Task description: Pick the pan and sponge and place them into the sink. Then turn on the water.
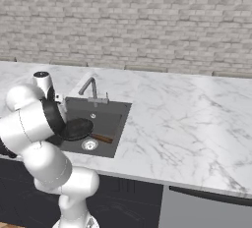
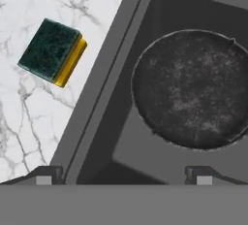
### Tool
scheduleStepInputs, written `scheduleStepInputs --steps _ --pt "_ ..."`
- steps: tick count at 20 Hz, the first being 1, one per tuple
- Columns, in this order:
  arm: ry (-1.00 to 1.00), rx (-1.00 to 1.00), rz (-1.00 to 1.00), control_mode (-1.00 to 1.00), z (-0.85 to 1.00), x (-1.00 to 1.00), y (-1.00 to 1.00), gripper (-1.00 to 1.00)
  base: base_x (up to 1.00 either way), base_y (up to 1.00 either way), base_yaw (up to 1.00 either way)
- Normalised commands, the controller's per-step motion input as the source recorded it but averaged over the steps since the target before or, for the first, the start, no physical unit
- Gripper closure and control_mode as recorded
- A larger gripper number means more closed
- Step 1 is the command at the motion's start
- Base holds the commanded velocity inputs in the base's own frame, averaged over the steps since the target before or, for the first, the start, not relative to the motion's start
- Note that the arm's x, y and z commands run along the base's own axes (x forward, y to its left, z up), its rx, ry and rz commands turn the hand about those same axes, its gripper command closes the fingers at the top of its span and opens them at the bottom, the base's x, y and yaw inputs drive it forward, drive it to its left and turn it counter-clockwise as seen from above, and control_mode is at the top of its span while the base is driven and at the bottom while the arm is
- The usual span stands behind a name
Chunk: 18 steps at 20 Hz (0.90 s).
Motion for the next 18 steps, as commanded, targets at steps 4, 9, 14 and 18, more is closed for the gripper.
scheduleStepInputs --steps 4,9,14,18 --pt "0.0 0.0 -0.15 -1.0 0.0 0.0 0.34 -1.0 0.0 0.0 0.0" --pt "0.0 0.0 -0.16 -1.0 0.0 0.01 0.37 -1.0 0.0 0.0 0.0" --pt "0.0 0.0 -0.19 -1.0 0.0 0.13 0.23 -1.0 0.0 0.0 0.0" --pt "0.0 0.0 -0.18 -1.0 0.0 0.22 0.25 -1.0 0.0 0.0 0.0"
